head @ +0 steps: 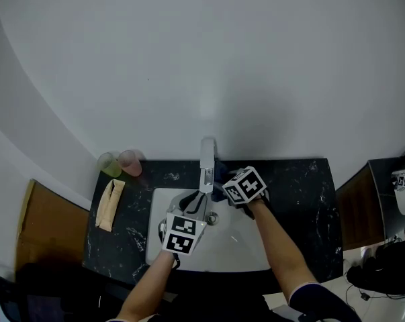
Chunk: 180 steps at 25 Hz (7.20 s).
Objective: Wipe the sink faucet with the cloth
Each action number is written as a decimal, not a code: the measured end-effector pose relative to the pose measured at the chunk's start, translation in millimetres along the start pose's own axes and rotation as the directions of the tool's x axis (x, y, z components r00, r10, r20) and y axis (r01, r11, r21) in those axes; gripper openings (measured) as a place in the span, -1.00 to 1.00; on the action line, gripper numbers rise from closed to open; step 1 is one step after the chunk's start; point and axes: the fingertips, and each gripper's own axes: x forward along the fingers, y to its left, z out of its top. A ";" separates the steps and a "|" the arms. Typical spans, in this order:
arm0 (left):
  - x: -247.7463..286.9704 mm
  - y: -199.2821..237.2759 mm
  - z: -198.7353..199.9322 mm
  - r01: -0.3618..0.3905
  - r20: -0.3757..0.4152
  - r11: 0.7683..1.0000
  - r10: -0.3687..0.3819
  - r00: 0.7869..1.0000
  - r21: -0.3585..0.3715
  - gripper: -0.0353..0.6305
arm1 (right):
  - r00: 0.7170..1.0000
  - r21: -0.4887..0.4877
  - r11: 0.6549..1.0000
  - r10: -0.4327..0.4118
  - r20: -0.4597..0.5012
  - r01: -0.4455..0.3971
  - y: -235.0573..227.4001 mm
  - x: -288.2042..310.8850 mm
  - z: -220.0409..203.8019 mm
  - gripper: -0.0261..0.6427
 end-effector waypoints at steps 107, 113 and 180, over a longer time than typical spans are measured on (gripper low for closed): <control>-77.3 -18.7 46.6 0.618 0.437 0.760 -0.495 0.751 -0.202 -0.68 | 0.891 -0.310 0.951 0.134 0.433 0.008 147.1 -113.6 24.9 -0.54; -68.4 36.0 31.2 0.530 0.421 0.813 -0.404 0.812 -0.242 -0.69 | 0.922 -0.289 0.953 0.026 0.387 0.095 130.0 -89.6 34.2 -0.36; 24.5 48.6 87.2 0.580 0.477 0.767 -0.416 0.774 -0.272 -0.69 | 0.926 -0.205 0.945 -0.179 0.332 0.256 84.3 -60.3 33.2 -0.73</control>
